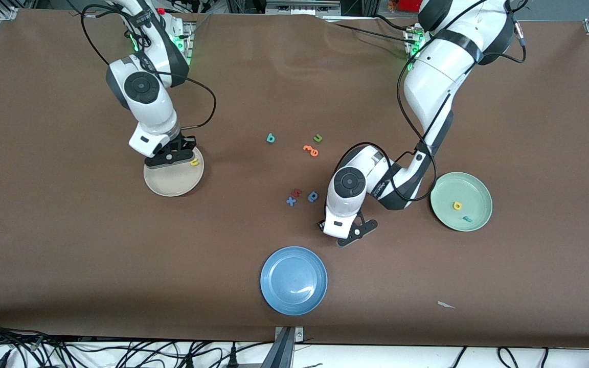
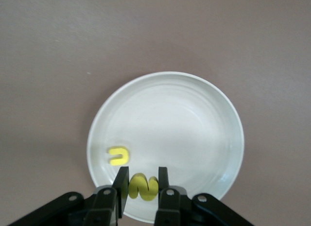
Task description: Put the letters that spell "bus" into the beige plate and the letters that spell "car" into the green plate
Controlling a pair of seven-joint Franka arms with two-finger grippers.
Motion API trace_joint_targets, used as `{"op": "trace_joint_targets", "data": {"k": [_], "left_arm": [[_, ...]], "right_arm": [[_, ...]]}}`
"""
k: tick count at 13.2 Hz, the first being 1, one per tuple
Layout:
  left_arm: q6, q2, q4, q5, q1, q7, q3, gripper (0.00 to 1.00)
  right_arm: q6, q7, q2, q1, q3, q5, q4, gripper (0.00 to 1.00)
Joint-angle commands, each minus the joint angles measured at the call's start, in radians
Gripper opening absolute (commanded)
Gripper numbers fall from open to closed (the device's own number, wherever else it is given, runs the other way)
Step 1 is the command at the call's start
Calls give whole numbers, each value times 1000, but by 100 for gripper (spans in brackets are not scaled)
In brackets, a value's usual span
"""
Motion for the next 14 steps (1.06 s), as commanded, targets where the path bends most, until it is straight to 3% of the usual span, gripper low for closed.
{"op": "trace_joint_targets", "data": {"k": [1,2,5,7,8,11,14], "left_arm": [[-25,20,38,-25,-21,10,12,45],[-25,18,35,-27,-24,10,12,45],[-26,13,32,-47,-28,6,12,45],[-31,12,31,-47,-28,1,10,45],[-31,12,31,-47,-28,1,10,44],[-31,10,31,-47,-28,3,12,39],[-31,10,27,-44,-28,7,12,32]], "right_arm": [[6,-44,29,-4,-16,23,-11,7],[23,-37,44,-4,-16,23,-11,12],[31,-28,58,-4,-16,25,-11,57],[29,-26,58,-4,-16,26,-11,71],[29,-26,58,-4,-16,26,-10,75],[29,44,57,-2,-6,26,-8,76],[33,237,72,13,75,48,9,76]]}}
